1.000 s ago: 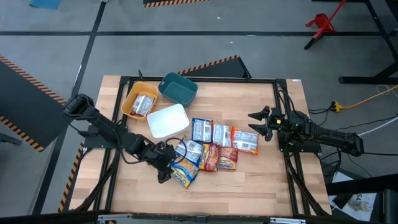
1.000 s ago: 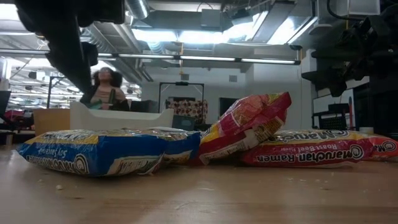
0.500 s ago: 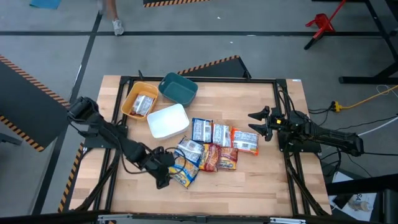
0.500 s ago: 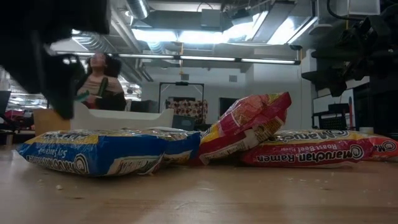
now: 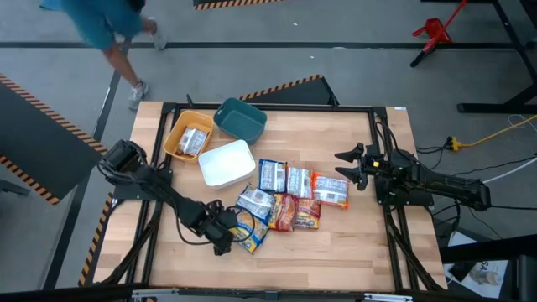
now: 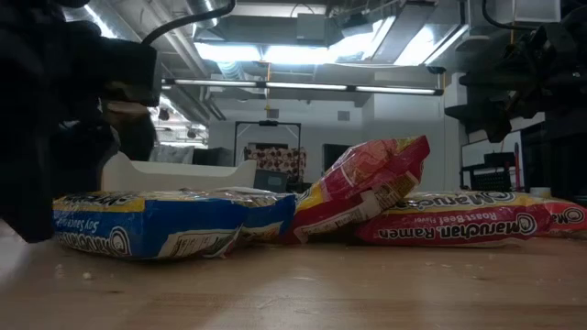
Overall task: Sort Maruchan noodles
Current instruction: Put the bottom left blue noodle into the white bin
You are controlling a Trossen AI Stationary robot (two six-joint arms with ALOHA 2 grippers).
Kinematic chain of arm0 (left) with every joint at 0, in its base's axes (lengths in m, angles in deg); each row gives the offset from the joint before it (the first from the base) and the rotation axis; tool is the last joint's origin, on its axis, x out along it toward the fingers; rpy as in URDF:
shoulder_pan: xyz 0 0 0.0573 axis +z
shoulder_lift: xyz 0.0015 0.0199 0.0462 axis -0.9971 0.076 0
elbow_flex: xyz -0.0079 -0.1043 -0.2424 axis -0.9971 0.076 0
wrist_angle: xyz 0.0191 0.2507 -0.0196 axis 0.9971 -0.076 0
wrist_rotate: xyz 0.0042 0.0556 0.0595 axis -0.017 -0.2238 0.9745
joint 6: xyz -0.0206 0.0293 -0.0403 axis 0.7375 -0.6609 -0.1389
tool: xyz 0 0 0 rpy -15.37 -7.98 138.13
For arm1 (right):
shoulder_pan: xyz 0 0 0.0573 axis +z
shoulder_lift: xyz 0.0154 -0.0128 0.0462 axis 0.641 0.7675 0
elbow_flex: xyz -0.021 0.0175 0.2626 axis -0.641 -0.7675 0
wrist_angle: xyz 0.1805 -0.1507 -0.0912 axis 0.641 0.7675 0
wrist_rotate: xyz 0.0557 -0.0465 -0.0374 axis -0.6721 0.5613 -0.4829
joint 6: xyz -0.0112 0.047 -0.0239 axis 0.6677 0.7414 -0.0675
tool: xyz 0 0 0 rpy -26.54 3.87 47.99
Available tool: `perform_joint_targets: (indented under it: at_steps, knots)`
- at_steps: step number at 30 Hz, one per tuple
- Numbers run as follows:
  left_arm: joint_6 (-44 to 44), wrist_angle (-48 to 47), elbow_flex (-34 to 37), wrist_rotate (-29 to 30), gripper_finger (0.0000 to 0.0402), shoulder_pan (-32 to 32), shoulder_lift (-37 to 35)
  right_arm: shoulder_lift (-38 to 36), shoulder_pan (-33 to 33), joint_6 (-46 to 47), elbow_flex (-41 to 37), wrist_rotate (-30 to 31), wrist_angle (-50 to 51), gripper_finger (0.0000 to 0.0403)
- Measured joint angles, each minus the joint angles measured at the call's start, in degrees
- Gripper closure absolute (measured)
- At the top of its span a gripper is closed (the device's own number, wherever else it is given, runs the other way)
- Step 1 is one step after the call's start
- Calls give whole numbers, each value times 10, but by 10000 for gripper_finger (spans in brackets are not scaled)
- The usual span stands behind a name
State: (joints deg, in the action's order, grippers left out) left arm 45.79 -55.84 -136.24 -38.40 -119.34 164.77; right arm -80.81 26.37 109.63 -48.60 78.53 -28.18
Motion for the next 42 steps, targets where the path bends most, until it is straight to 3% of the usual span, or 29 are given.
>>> perform_joint_targets:
  at_steps: [8,21,29,42]
  knots:
    - [17,-4,0,15,125,1,2,0,0,0,0,0,0,107]
    - [28,2,0,-7,389,7,3,0,0,0,0,1,0,107]
    - [68,54,1,-48,400,6,-13,0,0,1,0,2,0,107]
    - [88,58,-44,-4,401,4,-71,0,0,2,0,2,0,107]
